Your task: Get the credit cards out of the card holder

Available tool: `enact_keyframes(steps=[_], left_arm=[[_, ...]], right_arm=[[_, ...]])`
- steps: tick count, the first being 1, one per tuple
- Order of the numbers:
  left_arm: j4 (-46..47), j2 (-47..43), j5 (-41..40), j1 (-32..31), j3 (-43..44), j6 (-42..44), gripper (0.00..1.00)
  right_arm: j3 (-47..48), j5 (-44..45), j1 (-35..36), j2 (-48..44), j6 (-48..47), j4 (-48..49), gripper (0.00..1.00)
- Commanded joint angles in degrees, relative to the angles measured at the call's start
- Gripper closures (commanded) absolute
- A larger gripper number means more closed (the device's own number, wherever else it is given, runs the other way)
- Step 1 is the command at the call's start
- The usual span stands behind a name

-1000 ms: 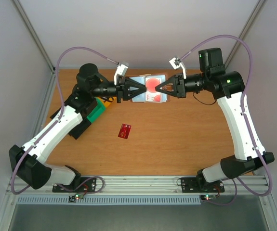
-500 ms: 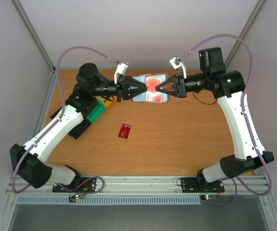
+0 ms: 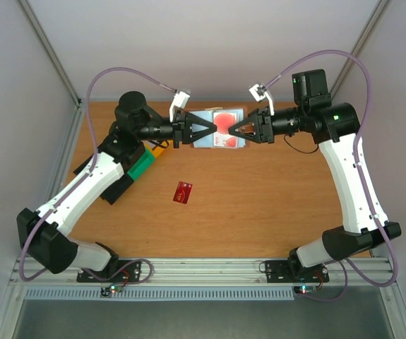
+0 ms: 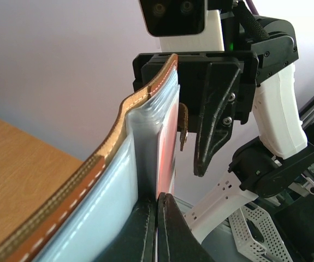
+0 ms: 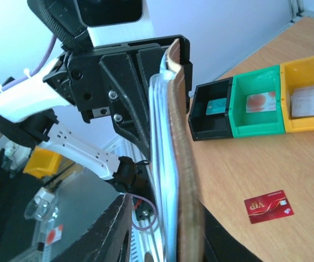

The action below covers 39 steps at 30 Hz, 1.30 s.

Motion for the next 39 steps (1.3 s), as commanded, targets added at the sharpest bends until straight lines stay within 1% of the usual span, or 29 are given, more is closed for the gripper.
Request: enact_keyframes(steps=[1, 4, 7, 8, 9, 11, 12, 13, 24, 34, 36, 39], left_arm=[[2.2, -1.64, -0.58, 0.88, -0.47, -0.47, 1.0], [2.15, -1.83, -0.09, 1.21, -0.38, -0.21, 1.0], [2.28, -2.2, 0.21, 1.69, -0.73, -0.03, 1.0], [2.44, -2.24, 0.33, 1.86, -0.85, -0.09, 1.0], [2.6, -2.38, 0.51, 2.08, -0.89, -0.2, 1.0], [2.57, -2.58, 0.78, 2.46, -0.94, -0.22, 1.0], [2.62, -2.67, 1.18, 2.69, -1.03, -0.27, 1.0], [2.61, -2.87, 1.54, 2.87, -0.99, -0.21, 1.0], [-0.59, -4.55, 2.51, 4.15, -2.15, 1.38, 1.0], [-2.41, -5.52, 2.61, 5.03, -2.92, 2.88, 1.0], [-5.14, -5.9, 1.15, 6.33, -2.38, 3.05, 1.0], [-14.58, -6.28, -0.87, 11.0, -0.84, 5.99, 1.0]], right_arm=[[0.44, -2.28, -0.79, -0.44, -1.4, -2.0, 0.71], [-0.05, -2.27, -1.08, -0.93, -1.39, -2.11, 0.7], [-0.17, -2.2, -1.53, -0.99, -1.64, -2.8, 0.72], [-0.21, -2.11, -1.63, -0.99, -1.78, -3.19, 0.75], [-0.2, -2.16, -1.72, -1.06, -2.09, -3.8, 0.84], [-0.26, -2.6, -1.73, -1.25, -2.69, -4.5, 0.94], [-0.38, -2.67, -1.8, -1.52, -2.81, -4.52, 0.98], [-0.54, -2.57, -1.88, -1.78, -2.9, -4.41, 0.99], [-0.27, -2.44, -4.82, -2.12, -3.09, -4.39, 0.99], [0.09, -1.99, -5.42, -2.05, -3.11, -4.91, 0.99], [0.1, -0.12, -5.5, -2.09, -2.83, -4.76, 0.99], [-0.67, 4.1, -6.19, -2.5, -1.25, -3.6, 0.99]])
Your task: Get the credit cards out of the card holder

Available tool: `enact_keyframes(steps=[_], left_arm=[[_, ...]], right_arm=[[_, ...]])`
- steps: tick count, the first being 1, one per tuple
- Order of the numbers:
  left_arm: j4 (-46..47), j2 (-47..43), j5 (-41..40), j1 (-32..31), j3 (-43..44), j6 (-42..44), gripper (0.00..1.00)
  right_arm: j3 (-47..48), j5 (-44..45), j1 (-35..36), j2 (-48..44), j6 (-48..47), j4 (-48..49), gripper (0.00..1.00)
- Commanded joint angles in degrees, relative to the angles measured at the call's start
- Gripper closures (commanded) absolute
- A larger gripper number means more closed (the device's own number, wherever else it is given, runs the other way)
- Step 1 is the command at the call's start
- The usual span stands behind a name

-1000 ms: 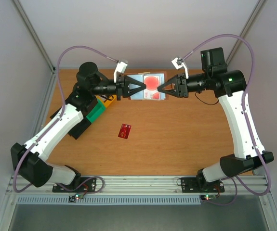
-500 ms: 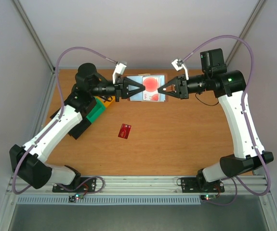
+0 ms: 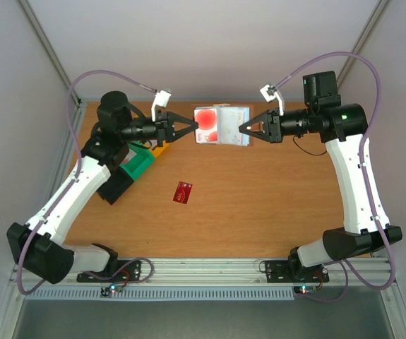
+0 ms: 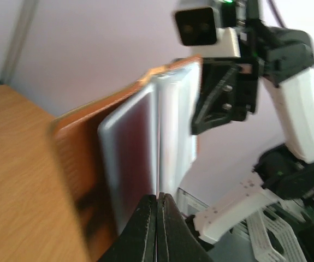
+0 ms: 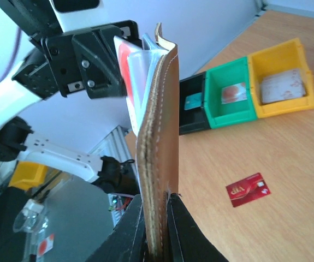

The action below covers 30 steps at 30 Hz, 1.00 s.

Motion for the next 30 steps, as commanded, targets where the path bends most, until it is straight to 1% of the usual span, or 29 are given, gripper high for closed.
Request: enact_keyframes(steps=[1, 3, 4, 6, 8, 9, 10, 11, 12, 14, 16, 19, 21, 24, 26, 30], left_arm=[[-13.27, -1.72, -3.35, 6.32, 2.4, 7.22, 1.0], [-20.85, -1.97, -5.88, 9.16, 4.37, 13.58, 1.0], [-23.34, -2.21, -6.65, 10.26, 4.72, 17.41, 1.0], [-28.24, -2.82, -7.71, 12.65, 5.03, 22.05, 1.0], [-36.4, -2.4, -9.65, 14.88, 6.46, 30.86, 1.0], [-43.62, -1.68, -11.56, 15.78, 7.66, 37.41, 1.0], [-48.84, -0.57, -14.16, 17.02, 8.79, 42.75, 1.0], [-53.85, 0.58, -17.98, 18.41, 9.7, 51.84, 1.0], [-57.35, 1.8, -20.95, 19.63, 10.06, 58.88, 1.0], [-59.94, 3.76, -27.59, 22.23, 8.96, 68.64, 1.0], [-60.22, 6.45, -33.48, 25.13, 8.09, 73.6, 1.0], [-63.87, 12.61, -39.27, 28.37, 11.39, 78.37, 1.0], [-68.46, 17.68, -42.32, 29.07, 16.6, 80.75, 1.0], [-73.47, 23.26, -44.16, 29.18, 22.06, 81.81, 1.0], [-72.19, 25.4, -44.34, 29.27, 23.57, 80.98, 1.0], [-68.99, 27.86, -41.72, 29.2, 25.2, 78.07, 1.0]], right_arm=[[-0.28, 5.88, -1.25, -1.9, 2.13, 1.58, 0.99], [-0.93, 8.18, -1.7, -1.86, 3.32, 2.79, 0.99], [-1.0, 8.73, -1.75, -1.65, 3.6, 2.92, 0.99], [-1.05, 8.31, -1.75, -1.09, 3.93, 3.13, 0.99], [-1.07, 7.71, -1.71, -0.68, 4.14, 3.34, 0.99], [-1.0, 7.5, -1.74, -0.57, 4.06, 3.44, 0.99], [-1.07, 7.16, -1.75, -0.48, 3.89, 3.5, 0.99], [-1.12, 6.76, -1.75, -0.43, 3.72, 3.51, 0.99], [-1.15, 6.4, -1.76, -0.4, 3.68, 3.5, 0.99], [-1.53, 6.13, -1.76, -0.51, 3.45, 3.59, 0.99], [-1.89, 6.11, -1.7, -0.55, 3.24, 3.5, 0.99], [-2.2, 5.86, -1.75, -0.97, 2.98, 3.3, 0.99], [-2.33, 5.81, -1.74, -1.03, 2.75, 3.25, 0.99], [-1.96, 5.45, -1.76, -1.03, 2.62, 3.15, 0.99], [-2.19, 5.27, -1.76, -1.17, 2.49, 3.16, 0.99], [-2.75, 5.26, -1.76, -1.56, 2.35, 3.08, 0.99]])
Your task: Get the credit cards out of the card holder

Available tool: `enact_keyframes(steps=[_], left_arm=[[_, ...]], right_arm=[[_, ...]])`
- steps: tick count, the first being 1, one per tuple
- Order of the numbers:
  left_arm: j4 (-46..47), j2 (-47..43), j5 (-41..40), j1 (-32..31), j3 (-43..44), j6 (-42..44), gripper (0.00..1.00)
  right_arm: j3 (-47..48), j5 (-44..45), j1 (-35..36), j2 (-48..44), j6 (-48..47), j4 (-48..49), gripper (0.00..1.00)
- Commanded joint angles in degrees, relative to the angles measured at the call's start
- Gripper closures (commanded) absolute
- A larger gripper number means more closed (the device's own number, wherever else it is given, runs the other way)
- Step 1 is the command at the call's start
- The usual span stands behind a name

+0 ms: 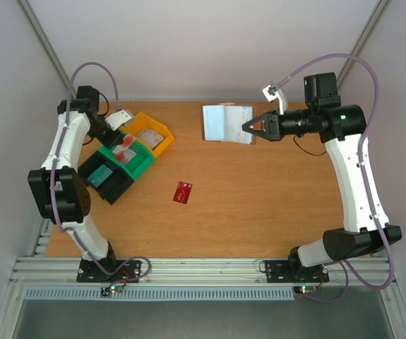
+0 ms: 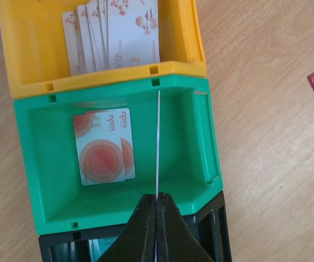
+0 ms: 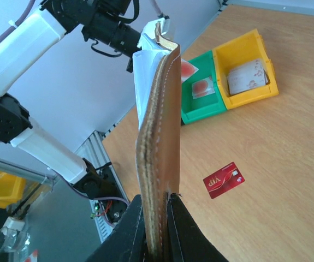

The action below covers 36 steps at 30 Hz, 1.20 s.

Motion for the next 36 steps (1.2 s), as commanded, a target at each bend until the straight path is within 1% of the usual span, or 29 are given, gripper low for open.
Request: enact_keyframes(steps=[1, 5, 8, 11, 15, 18, 20, 23, 27, 31, 32, 33, 34, 36], left_arm=[[-0.75, 2.16, 0.28, -0.08, 3.94, -0.14, 1.0], [-5.78, 8.42, -1.49, -0.11, 7.82, -0.56, 1.0], [-7.61, 11.06, -3.33, -0.05, 8.73, 0.06, 1.0], [-6.18, 11.71, -5.09, -0.07, 5.79, 0.16, 1.0], [-1.44, 13.08, -5.64, -0.12, 3.9, -0.16, 1.0], [-0.9, 16.79, -4.3, -0.12, 6.99, -2.37, 1.0], [-2.35, 19.38, -4.43, -0.1, 9.31, -3.54, 1.0], [-3.31, 21.87, -6.21, -0.12, 10.33, -2.9, 1.0], [-1.51, 24.12, -8.71, -0.06, 11.01, -1.35, 1.0], [-3.05, 27.8, -7.85, -0.08, 16.78, -2.84, 0.99], [-3.97, 28.5, -7.74, -0.05, 18.18, -3.21, 0.94], [-4.66, 29.01, -8.09, -0.07, 19.42, -3.55, 0.85], [-5.11, 29.19, -9.0, -0.08, 20.45, -3.59, 0.79], [-3.29, 28.24, -11.75, 0.16, 21.46, -3.31, 0.72]], right_arm=[[-0.38, -1.52, -0.38, -1.27, -0.71, 0.91, 0.99], [0.18, -1.35, -0.38, -1.14, -0.9, 0.53, 0.99], [0.21, -1.19, -0.38, -1.26, -0.96, 0.28, 0.99], [0.12, -1.16, -0.38, -1.31, -0.91, 0.23, 0.99], [-0.14, -1.73, -0.33, -1.14, -0.89, 0.27, 0.99], [0.15, -1.92, -0.38, -0.75, -0.76, 0.26, 0.99], [0.41, -2.02, -0.38, -0.75, -0.67, 0.24, 0.99], [0.63, -1.68, -0.38, -1.01, -0.95, -0.22, 0.99], [0.76, -1.43, -0.38, -1.22, -1.02, -0.92, 0.99], [1.53, -1.45, -0.38, -1.26, -1.17, -2.06, 0.99], [1.74, -1.37, -0.38, -1.29, -1.11, -2.3, 0.99], [1.93, -1.4, -0.38, -1.3, -1.13, -2.54, 0.99], [2.08, -1.41, -0.38, -1.31, -1.16, -2.84, 0.99], [2.27, -1.68, -0.38, -1.13, -1.23, -3.62, 0.98]])
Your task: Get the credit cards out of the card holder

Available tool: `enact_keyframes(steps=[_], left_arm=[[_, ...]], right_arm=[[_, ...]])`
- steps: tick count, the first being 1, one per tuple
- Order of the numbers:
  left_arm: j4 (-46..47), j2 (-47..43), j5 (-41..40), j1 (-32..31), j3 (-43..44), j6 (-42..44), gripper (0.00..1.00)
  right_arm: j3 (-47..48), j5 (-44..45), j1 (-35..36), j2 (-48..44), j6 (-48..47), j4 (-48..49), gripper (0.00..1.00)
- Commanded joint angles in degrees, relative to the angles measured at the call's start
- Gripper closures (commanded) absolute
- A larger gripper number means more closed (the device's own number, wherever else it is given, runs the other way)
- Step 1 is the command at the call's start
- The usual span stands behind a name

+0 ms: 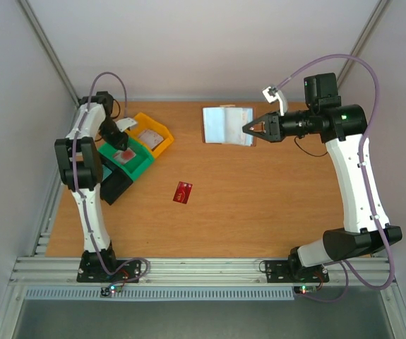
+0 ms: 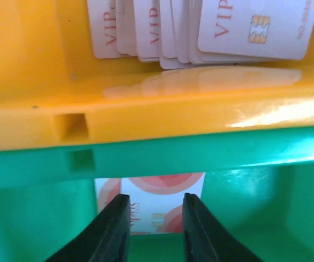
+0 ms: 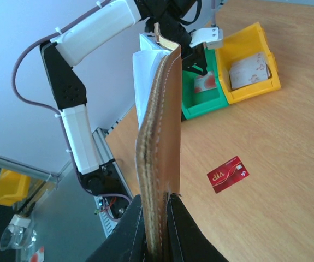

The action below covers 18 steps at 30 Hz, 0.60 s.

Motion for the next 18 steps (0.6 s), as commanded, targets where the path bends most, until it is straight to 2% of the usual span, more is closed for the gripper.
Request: enact_keyframes(steps=[1, 4, 5, 7, 11, 15, 18], left_arm=[[1.63, -0.67, -4.71, 0.38, 3.83, -0.25, 0.67], [1.9, -4.13, -3.41, 0.5, 6.21, -1.15, 0.46], [1.67, -5.94, -1.53, 0.49, 6.86, -1.34, 0.34], [1.35, -9.98, 3.22, 0.5, 7.24, -1.23, 0.03], [-2.52, -17.8, 13.99, 0.5, 7.92, 0.99, 0.01], [-9.37, -24.42, 26.67, 0.4, 8.46, 8.06, 0.01], [-12.15, -28.73, 38.84, -0.69, 9.8, 6.63, 0.01]], right_arm=[[2.1, -1.7, -0.38, -1.06, -0.99, -2.1, 0.98], [2.26, -2.08, -0.33, -1.24, -1.13, -2.88, 0.97], [2.23, -2.12, -0.37, -1.39, -1.13, -2.86, 0.97], [2.26, -2.1, -0.38, -1.62, -1.16, -2.85, 0.97], [2.65, -2.2, -0.32, -1.72, -0.77, -2.62, 0.97], [2.86, -3.13, -0.29, -1.22, -0.32, -2.42, 0.97], [2.88, -3.9, -0.08, -1.2, 0.44, -1.33, 0.97]])
